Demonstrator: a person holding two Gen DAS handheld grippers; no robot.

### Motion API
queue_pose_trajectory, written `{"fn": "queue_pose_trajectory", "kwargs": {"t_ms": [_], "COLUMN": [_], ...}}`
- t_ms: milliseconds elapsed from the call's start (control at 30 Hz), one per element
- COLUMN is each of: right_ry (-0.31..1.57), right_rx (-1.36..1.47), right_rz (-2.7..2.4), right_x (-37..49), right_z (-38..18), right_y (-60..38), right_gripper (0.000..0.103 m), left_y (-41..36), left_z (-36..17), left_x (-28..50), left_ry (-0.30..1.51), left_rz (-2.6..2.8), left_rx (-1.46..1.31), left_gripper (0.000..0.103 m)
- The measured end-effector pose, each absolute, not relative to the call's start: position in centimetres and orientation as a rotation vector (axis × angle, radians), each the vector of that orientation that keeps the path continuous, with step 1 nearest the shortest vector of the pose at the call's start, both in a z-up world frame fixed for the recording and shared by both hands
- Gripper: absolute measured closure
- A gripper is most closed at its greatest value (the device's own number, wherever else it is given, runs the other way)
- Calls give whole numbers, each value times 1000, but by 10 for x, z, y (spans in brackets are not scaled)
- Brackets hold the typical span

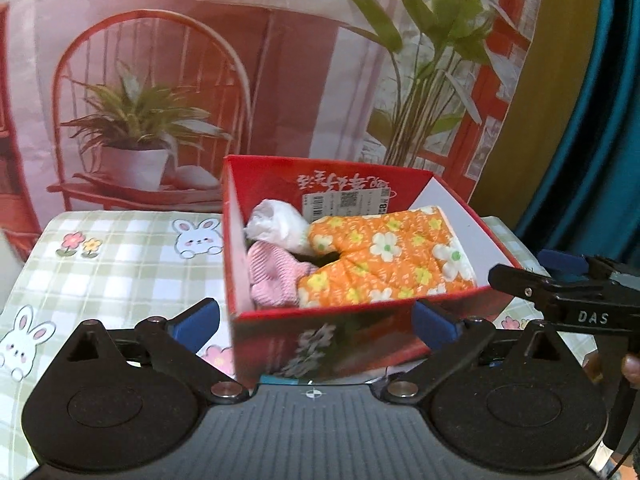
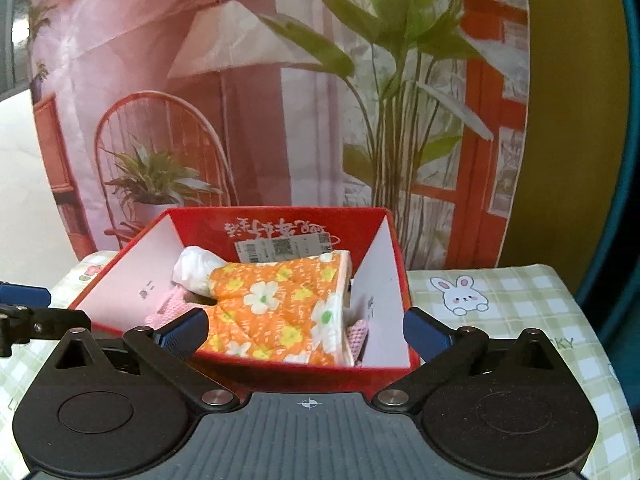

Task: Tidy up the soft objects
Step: 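Move both grippers down to the wrapped bun with the panda label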

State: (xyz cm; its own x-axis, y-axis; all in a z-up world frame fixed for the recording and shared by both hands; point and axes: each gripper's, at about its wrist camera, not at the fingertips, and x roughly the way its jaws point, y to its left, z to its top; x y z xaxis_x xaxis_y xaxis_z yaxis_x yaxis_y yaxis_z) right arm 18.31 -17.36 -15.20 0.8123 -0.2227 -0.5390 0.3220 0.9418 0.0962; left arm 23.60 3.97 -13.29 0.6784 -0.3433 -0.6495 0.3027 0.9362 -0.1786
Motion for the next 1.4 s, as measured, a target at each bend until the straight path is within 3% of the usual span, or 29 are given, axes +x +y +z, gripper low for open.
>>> {"fn": "queue_pose_trajectory", "kwargs": {"t_ms": [333, 867, 1000, 1267, 1400], "right_ry": [477, 677, 693, 709, 711], "right_rx": [239, 168, 165, 140, 118], "right_rz": [-213, -130, -129, -84, -58], "right_x": [156, 165, 166, 167, 167], "right_z": [-169, -217, -222, -225, -226], "right_y": [-143, -98, -94, -85, -79], "right_gripper": [0, 0, 0, 0, 1], "left_y": [48, 61, 62, 63, 64], "left_z": [-150, -189, -195, -194, -196], "left_x": [209, 203, 201, 202, 205], "left_ry": [713, 794, 810, 819, 843], "left_rz": [-397, -394, -368, -349, -353], "left_rx": [-5, 8, 47, 65, 50], "left_gripper": [0, 3, 18, 27, 42]}}
